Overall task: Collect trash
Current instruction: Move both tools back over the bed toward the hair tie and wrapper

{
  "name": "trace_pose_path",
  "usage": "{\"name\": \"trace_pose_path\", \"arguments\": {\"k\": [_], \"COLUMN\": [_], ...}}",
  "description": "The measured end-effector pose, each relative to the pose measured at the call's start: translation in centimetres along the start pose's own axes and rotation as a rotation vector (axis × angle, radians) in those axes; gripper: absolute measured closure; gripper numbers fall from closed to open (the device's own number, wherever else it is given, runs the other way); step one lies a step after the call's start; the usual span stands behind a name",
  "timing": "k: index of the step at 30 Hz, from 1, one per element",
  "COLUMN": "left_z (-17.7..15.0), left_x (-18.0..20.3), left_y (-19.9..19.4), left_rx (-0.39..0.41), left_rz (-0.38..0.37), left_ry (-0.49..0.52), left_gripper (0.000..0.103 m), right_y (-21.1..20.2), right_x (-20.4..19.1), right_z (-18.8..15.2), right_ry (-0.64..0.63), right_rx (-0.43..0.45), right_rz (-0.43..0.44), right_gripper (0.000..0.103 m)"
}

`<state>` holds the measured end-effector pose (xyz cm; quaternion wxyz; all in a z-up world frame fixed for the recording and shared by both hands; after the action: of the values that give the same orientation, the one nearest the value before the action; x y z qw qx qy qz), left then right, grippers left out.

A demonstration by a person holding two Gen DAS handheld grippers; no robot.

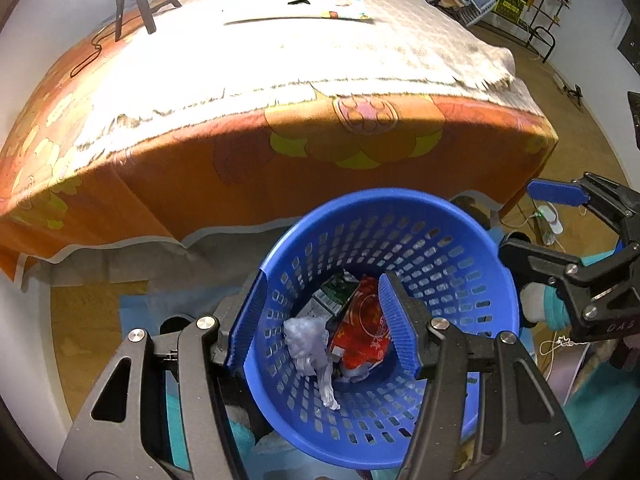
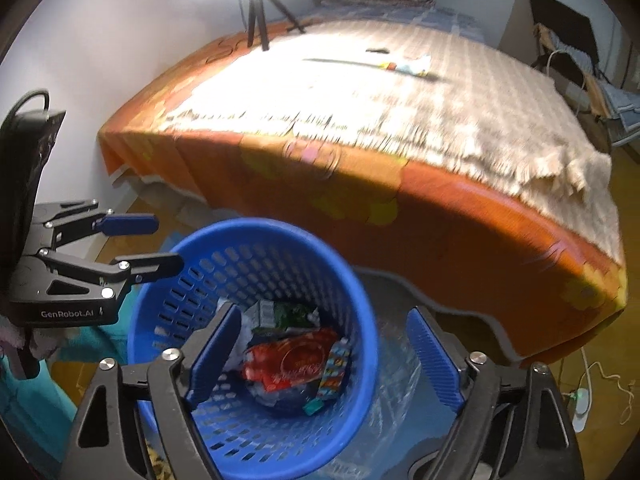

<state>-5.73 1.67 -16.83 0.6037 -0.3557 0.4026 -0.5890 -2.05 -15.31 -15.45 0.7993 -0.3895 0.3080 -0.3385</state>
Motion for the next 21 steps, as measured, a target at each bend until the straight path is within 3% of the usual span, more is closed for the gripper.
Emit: {"name": "trace_pose_path", "arguments": {"k": [6, 16, 21], "left_z": [1.8, 5.1, 7.4], "left_x": [-0.6, -1.8, -1.8], "left_y": [-0.6, -1.1, -1.4], "left_rx": [0.019, 0.035, 0.053], "left_rz": [-0.003, -0.025, -0.023], "left_ry": [-0.032, -0.101, -0.088], "left_gripper": [0.043, 0.043, 0.043], "right_y": [-1.2, -2.3, -3.2], "right_x": [1.0, 1.8, 2.0], "right_z": [1.9, 4.6, 6.7], "right_ry": [0.016, 0.043, 0.004], "right_rx": [0.046, 0.089, 0.098], "right_rz": [-0.024, 0.010, -0.046], "right_gripper": [0.008, 0.006, 0.006]}}
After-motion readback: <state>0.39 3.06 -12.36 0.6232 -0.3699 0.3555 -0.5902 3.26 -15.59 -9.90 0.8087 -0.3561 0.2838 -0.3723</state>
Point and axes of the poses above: each gripper's, at about its wrist camera, not at the fingertips, and y roughly the way its jaws point, x to its right, z to its top, the point moved 1 cm from there along y, roughly the way its jaws point, and after that the axes turned 9 degrees about z, right-handed, at the moved point
